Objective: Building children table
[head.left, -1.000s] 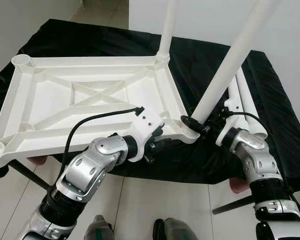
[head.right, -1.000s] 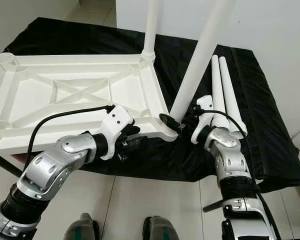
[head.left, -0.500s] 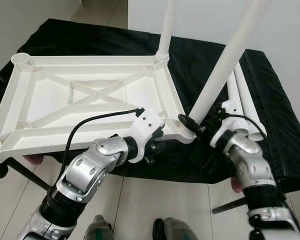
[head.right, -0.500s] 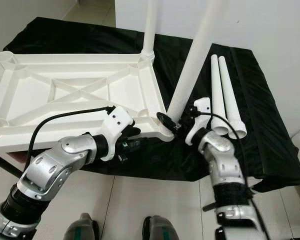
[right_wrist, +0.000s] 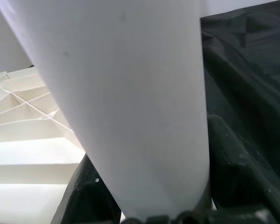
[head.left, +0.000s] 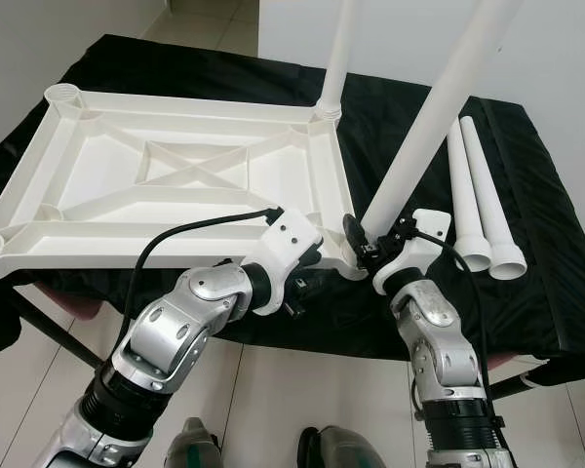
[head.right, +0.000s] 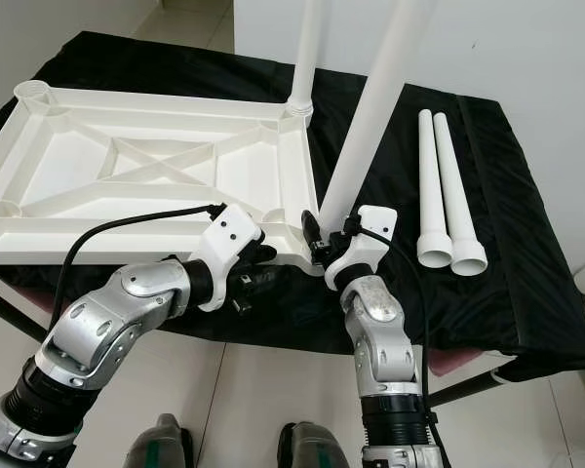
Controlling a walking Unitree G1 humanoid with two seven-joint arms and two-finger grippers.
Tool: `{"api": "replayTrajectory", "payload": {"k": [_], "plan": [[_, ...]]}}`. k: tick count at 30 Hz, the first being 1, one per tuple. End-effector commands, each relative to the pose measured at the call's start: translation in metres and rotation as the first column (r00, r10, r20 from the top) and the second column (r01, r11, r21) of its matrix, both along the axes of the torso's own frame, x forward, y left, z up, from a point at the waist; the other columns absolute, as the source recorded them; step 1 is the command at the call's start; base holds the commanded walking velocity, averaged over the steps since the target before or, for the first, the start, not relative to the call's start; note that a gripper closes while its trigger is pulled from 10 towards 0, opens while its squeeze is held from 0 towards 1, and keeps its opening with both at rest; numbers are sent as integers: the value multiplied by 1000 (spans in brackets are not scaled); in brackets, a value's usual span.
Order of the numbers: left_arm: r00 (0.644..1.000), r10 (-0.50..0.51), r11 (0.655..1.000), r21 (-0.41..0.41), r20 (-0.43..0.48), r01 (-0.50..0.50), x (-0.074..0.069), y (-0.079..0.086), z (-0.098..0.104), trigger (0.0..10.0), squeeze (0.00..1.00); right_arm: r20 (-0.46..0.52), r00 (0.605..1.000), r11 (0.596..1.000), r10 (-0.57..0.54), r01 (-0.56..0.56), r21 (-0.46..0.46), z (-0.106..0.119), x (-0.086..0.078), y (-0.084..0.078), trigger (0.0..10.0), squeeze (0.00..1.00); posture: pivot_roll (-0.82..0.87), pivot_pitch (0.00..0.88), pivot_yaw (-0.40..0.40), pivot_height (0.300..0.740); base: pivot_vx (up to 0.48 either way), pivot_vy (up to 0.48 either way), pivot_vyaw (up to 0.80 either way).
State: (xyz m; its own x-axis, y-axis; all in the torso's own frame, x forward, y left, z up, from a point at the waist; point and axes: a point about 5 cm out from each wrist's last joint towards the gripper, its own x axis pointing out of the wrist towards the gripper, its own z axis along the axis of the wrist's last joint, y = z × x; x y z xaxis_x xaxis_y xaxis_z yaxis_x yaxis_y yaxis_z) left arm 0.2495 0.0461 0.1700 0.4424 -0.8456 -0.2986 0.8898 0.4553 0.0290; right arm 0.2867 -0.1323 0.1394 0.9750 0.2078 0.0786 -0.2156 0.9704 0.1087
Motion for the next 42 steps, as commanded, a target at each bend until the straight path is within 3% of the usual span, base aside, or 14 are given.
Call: {"api": "replayTrajectory", "payload": {"k": [1,2,3,5,6,12,13,15,16,23,27,40,41,42], "plan": [[1000,23,1000,14,6,-23,1,1,0,10000,0,-40,996,996,-85,86,27,-3,-2,-12,0,0,-36,22,-66,740,0,0,0],[1000,23,1000,14,6,-23,1,1,0,10000,0,-40,996,996,-85,86,27,-3,-2,-12,0,0,-36,22,-66,740,0,0,0],[1000,22,1000,17,7,-22,2,1,0,10000,0,-46,995,996,-88,89,28,-2,-2,-13,10000,35,-36,22,-66,740,0,0,0],[1000,23,1000,16,7,-23,2,1,0,10000,0,-47,995,996,-85,86,29,-1,-2,-13,10000,35,-36,22,-66,740,0,0,0],[1000,26,1000,13,8,-26,2,1,0,10000,0,-48,996,997,-74,75,34,-1,-1,-13,10000,1000,-35,18,-67,740,0,0,0],[1000,23,1000,14,8,-23,1,0,0,10000,0,-37,999,1000,-2,2,16,1,2,-13,10000,1000,-33,14,-67,740,0,0,0],[1000,22,1000,15,6,-22,0,0,-1,10000,0,-28,995,995,94,-93,17,2,3,-14,10000,706,-32,11,-64,740,0,0,0],[1000,22,1000,15,6,-22,0,0,-1,10000,0,-26,993,993,119,-119,18,3,3,-14,10000,706,-32,11,-64,740,0,0,0],[1000,23,1000,15,6,-23,1,0,-1,10000,0,-16,989,989,149,-149,13,4,4,-16,10000,0,-33,12,-63,740,0,0,0],[1000,19,1000,15,6,-19,2,0,0,10000,0,-10,940,938,341,-341,-66,9,11,-24,10000,0,-37,12,-56,740,0,0,0],[1000,18,1000,15,11,-18,3,0,1,10000,0,-66,871,865,487,-492,-100,0,23,-30,10000,0,-32,17,-51,740,0,0,0],[999,33,999,9,15,-33,5,2,3,10000,0,-108,828,819,550,-560,-125,-10,41,-29,10000,0,-20,19,-53,740,0,0,0],[999,32,999,8,15,-32,5,1,3,10000,0,-105,825,816,555,-565,-126,-10,42,-29,8706,0,-21,18,-52,740,0,0,0],[999,31,999,8,16,-32,5,1,4,10000,0,-104,823,813,559,-569,-127,-10,44,-29,1725,0,-21,18,-52,740,0,0,0]]}}
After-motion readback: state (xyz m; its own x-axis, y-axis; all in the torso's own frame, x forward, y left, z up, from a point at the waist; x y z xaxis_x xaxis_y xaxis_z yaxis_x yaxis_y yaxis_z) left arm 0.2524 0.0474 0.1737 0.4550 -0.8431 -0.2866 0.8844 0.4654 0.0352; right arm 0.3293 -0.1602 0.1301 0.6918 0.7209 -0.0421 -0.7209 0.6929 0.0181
